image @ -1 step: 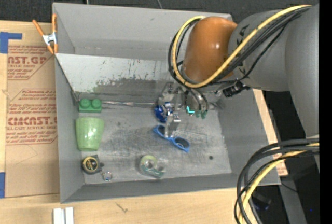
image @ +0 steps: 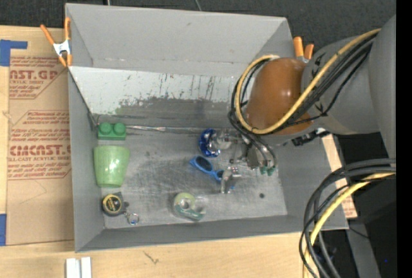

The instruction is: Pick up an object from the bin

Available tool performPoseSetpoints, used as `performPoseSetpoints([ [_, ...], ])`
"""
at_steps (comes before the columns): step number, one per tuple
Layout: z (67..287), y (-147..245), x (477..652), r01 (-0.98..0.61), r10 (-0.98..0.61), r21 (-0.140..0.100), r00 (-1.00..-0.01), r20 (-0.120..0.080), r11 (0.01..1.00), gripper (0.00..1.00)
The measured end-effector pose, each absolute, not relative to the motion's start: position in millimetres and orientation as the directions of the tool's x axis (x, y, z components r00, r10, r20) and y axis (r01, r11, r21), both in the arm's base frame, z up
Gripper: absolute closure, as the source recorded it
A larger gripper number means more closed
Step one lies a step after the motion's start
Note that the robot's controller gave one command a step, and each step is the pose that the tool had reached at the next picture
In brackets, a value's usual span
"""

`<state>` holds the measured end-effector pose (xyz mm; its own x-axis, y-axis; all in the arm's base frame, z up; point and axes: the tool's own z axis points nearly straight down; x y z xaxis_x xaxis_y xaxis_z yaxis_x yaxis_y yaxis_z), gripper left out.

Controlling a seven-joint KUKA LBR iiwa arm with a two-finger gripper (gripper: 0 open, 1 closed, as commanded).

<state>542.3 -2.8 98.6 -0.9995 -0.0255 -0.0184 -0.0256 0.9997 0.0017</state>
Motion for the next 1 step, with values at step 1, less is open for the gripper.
performPoseSetpoints([
  [1, 107.1, -14.8, 514.4, 0.116, 0.116, 0.001, -0.993, 0.000, 0.993, 0.00],
])
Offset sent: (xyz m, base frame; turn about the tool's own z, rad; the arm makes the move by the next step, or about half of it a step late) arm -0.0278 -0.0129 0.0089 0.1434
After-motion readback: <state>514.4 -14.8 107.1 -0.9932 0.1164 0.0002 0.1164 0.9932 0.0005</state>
